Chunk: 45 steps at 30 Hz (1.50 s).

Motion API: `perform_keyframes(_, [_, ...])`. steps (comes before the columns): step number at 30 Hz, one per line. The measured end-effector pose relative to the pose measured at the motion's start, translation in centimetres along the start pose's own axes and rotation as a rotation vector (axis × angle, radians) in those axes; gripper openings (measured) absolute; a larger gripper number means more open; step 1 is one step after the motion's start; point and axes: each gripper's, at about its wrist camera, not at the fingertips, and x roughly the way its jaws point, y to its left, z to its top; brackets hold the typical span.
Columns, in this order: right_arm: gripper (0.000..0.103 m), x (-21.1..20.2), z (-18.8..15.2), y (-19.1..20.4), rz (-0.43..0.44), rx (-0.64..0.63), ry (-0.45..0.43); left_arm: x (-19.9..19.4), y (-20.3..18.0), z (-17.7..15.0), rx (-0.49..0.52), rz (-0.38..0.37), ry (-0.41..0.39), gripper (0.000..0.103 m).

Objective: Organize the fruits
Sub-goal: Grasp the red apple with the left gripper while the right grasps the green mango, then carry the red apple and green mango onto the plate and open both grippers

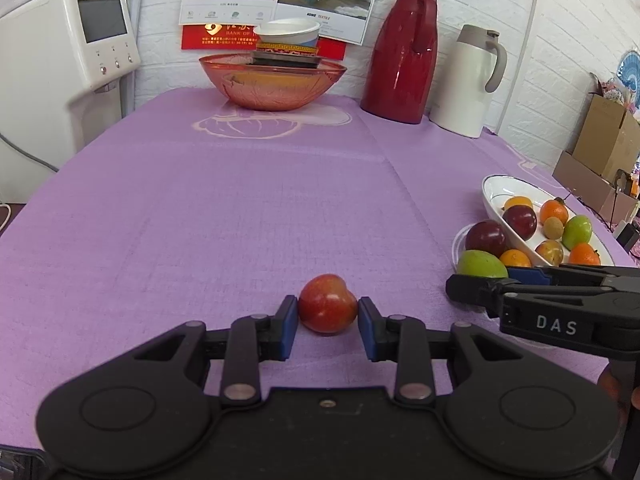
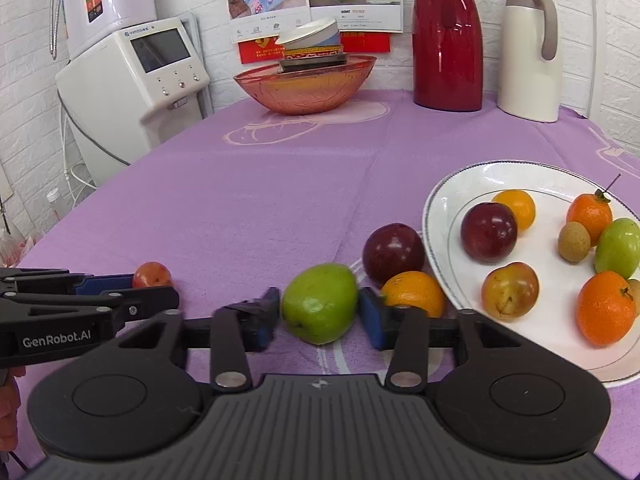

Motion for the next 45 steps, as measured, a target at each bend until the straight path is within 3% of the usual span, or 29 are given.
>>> perform_keyframes(8, [0.07, -2.4, -0.3, -0.4, 0.063, 0.01, -0.03, -0.3, -0.8, 0.0, 0.005, 0.024, 0.009, 0.103])
perform_keyframes(13, [0.07, -5.9, -0.4, -2.1, 0.089, 0.025, -0.1, -1.3, -2.6, 0.8, 0.028, -0.022, -0.013, 0.103])
perform_keyframes(20, [0.07, -10.8, -0.7, -7.9, -0.02, 0.063, -0.188, -0.8, -8.0, 3.4, 0.074, -0.188, -0.03, 0.103])
perform_keyframes(26, [0.07, -12.5, -0.8, -12.9, -0.145, 0.1, -0.217, 1.3, -13.2, 5.6, 0.141, -0.261, -0.038, 0.103])
perform_keyframes(32, [0.07, -12.1, -0.9, -15.9, -0.177, 0.124, -0.21, 4.7, -16.6, 6.4, 0.176, -0.315, 0.003, 0.103])
perform_keyframes(45, [0.07, -7.9, -1.0, -17.5, -0.153, 0.093, -0.152, 9.2, -18.9, 6.0, 0.248, -0.315, 0.068, 0.103])
